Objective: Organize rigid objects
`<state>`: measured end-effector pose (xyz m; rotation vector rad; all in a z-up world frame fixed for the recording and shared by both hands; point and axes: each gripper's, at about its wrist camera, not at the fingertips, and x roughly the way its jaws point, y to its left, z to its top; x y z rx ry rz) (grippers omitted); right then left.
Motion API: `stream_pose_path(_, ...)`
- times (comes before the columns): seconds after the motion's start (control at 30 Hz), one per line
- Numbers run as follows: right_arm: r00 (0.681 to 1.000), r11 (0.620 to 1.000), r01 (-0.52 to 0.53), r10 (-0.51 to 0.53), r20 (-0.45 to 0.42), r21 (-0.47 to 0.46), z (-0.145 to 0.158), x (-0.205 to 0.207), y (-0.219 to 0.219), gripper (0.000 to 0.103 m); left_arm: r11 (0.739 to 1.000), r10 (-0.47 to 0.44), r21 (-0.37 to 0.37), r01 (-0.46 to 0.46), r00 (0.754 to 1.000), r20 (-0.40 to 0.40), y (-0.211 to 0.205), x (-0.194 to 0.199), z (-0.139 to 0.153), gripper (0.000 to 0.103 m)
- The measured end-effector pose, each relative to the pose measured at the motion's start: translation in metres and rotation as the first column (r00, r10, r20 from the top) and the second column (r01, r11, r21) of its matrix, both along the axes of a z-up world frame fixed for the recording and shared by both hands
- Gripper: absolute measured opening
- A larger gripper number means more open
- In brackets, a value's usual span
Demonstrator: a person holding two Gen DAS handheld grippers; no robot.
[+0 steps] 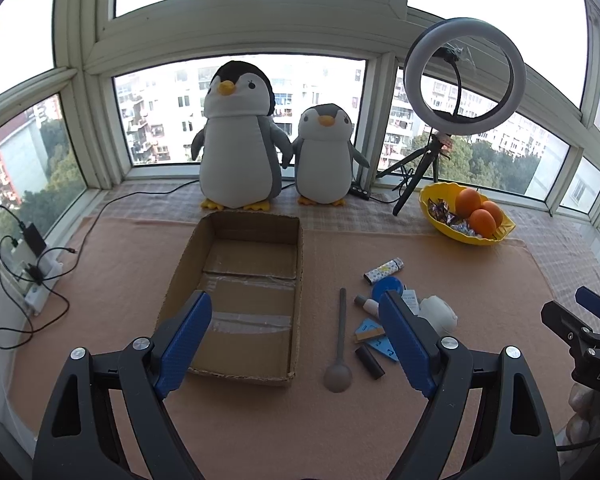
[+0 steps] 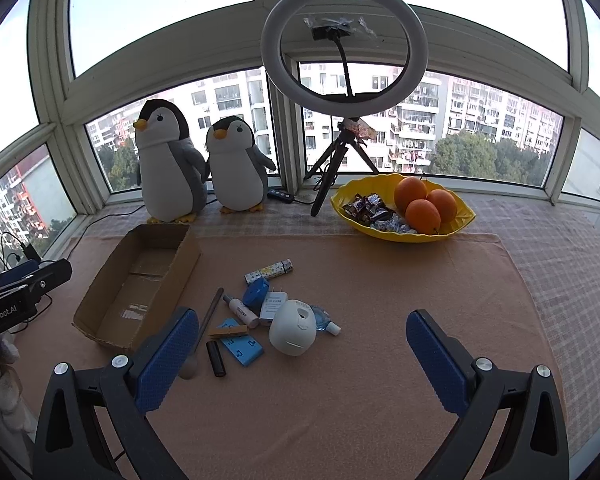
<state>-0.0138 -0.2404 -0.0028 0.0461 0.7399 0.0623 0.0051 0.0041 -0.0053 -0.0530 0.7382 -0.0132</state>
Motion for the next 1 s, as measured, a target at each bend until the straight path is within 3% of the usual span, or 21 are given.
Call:
stream_pose_path(0.67, 1.000, 1.000, -0.003, 0.003, -0.026, 0.023, -0.007, 0.008, 0.002, 0.103, 1.000, 0.006, 0.002, -0.006, 1.000, -0.019, 0.007, 0.009, -0.009, 0.086)
stream_pose_path(1.0, 0.999, 0.999, -0.013, 0.015, -0.043, 0.029, -0.014, 0.015, 0.005, 0.103, 0.999, 0.049, 0.008, -0.049, 0.998, -0.048, 0.031, 0.016, -0.022, 0.086)
